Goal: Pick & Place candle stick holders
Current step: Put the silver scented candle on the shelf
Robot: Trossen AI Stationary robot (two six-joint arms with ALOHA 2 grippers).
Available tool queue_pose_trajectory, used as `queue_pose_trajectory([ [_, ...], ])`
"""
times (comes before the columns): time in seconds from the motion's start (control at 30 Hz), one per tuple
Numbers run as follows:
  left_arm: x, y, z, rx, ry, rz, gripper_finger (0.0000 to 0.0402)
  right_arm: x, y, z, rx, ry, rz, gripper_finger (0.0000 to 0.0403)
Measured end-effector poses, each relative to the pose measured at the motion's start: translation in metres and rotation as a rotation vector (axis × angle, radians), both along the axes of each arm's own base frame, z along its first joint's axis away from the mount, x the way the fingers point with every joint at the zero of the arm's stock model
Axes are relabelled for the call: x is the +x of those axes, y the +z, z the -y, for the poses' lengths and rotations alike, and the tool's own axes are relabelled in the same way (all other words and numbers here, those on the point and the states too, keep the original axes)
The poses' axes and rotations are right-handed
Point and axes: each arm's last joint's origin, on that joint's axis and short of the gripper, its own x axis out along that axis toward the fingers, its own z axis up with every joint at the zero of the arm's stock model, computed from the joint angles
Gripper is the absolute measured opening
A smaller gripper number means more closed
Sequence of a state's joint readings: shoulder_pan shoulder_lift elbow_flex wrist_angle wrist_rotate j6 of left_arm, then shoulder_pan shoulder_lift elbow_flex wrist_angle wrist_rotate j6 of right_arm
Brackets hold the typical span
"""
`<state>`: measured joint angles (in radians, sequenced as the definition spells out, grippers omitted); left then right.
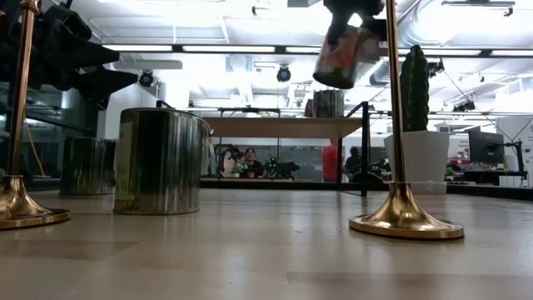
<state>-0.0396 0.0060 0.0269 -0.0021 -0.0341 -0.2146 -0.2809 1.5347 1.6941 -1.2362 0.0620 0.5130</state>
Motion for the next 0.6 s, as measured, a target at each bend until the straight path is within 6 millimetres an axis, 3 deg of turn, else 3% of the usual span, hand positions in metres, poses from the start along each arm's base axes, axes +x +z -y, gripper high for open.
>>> queue_pose_trajectory([
  [0.3,0.0,0.0,0.0,0.0,0.0,0.0,0.0243,0.018,0.008,0.046,0.11,-0.294,0.017,0.0354],
  [0.6,0.0,0.0,0.0,0.0,0.0,0.0,0.0243,0.033,0.001,0.074,0.183,-0.439,-0.105,0.0354],
])
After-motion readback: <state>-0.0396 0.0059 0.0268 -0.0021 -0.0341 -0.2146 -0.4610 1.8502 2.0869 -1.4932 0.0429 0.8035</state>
